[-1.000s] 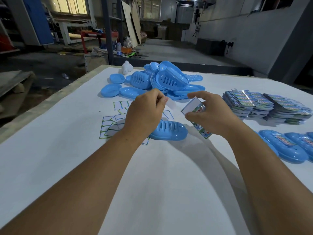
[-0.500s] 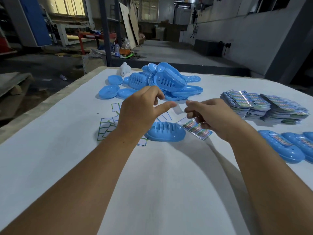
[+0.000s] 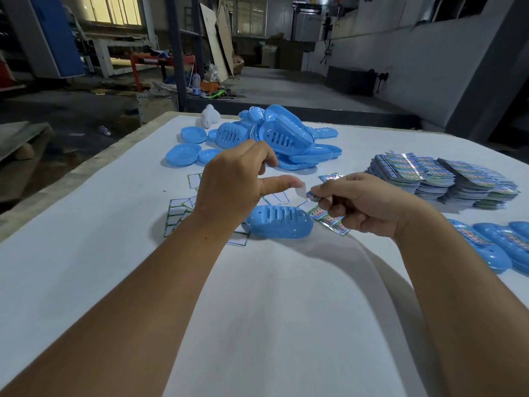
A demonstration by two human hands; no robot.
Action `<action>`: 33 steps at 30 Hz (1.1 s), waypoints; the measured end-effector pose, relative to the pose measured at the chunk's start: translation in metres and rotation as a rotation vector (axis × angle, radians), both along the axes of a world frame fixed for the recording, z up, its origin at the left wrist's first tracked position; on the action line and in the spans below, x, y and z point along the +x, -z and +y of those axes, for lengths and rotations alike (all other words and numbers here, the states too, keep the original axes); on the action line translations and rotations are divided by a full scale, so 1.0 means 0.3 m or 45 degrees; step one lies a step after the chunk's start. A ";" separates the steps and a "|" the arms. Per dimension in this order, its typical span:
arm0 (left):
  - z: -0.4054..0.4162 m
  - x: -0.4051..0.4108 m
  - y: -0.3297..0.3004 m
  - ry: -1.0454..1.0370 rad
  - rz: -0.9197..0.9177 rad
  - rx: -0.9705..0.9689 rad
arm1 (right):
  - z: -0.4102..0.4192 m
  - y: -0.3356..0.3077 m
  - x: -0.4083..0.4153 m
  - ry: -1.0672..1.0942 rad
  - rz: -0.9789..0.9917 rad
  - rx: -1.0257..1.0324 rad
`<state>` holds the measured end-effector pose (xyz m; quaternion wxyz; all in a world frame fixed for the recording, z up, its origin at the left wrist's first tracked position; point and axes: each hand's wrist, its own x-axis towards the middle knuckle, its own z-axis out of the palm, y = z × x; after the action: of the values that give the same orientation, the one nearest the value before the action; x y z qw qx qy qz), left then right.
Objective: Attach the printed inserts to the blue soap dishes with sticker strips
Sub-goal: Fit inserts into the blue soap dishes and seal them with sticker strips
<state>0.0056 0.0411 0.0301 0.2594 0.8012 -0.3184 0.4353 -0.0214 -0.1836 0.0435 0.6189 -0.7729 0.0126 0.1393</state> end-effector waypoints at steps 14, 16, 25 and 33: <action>-0.028 0.029 0.037 0.003 0.767 -0.386 | 0.049 0.033 0.028 0.434 -0.682 -0.288; -0.035 0.024 0.034 0.089 0.901 -0.499 | 0.054 0.036 0.027 0.431 -0.695 -0.294; -0.032 0.044 0.047 0.121 1.097 -0.566 | 0.073 0.027 0.020 0.411 -0.602 -0.169; -0.031 0.048 0.053 0.071 1.188 -0.537 | 0.071 0.025 0.020 0.374 -0.563 -0.033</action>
<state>0.0200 0.0319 0.0142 0.5415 0.8316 -0.0952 0.0788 -0.0155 -0.1622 0.0361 0.6102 -0.7824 -0.0090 -0.1245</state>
